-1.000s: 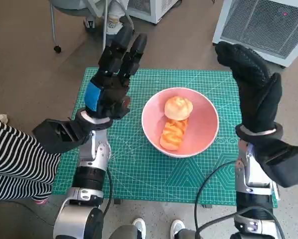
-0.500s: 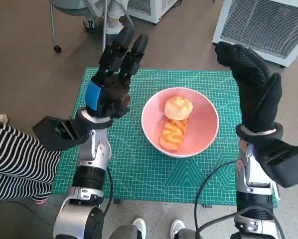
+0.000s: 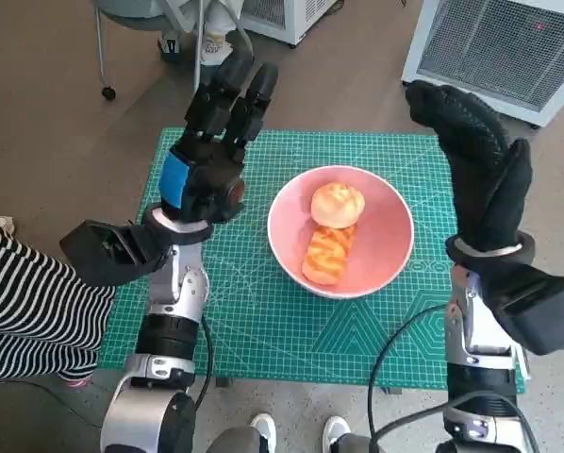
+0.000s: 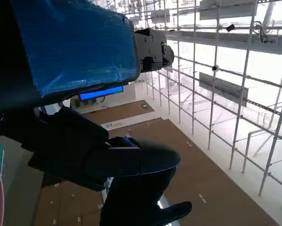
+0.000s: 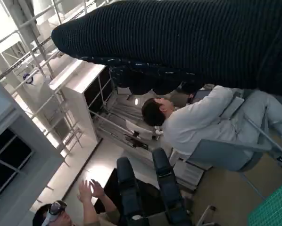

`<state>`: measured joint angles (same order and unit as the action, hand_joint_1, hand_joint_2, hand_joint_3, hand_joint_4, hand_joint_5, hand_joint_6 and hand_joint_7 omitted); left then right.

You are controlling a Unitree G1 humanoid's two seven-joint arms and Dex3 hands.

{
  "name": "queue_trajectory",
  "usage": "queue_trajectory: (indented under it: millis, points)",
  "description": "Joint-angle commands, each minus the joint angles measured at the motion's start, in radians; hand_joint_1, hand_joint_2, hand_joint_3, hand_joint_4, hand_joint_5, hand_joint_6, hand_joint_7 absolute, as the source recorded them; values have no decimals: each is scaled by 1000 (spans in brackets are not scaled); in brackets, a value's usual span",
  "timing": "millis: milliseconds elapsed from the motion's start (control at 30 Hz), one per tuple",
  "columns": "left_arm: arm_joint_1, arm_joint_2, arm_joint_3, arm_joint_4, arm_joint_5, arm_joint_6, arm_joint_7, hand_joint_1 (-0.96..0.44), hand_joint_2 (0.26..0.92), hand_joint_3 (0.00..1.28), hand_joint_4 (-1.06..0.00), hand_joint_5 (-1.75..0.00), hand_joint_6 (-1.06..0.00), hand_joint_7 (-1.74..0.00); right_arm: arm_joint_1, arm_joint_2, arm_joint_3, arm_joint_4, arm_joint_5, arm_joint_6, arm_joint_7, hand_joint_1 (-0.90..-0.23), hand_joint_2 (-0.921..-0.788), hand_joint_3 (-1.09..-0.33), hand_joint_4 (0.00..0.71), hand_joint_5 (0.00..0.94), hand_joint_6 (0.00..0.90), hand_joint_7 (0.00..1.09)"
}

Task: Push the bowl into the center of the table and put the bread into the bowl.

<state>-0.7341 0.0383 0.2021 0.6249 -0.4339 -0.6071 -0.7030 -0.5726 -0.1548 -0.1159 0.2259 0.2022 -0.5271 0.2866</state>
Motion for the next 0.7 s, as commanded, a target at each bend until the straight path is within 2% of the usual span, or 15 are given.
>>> queue_trajectory:
  millis: [33,700]
  points:
    - [-24,12,0,4,7,-13,-4,-706,921,476,-39,-4,1,-181,12,0,1,-2,6,18,3,-711,-921,-701,218,0,122,381]
    - [-31,37,1,48,25,-47,-1,-710,921,471,-39,-3,1,-191,-17,3,1,74,4,-2,11,-700,-921,-704,214,0,124,385]
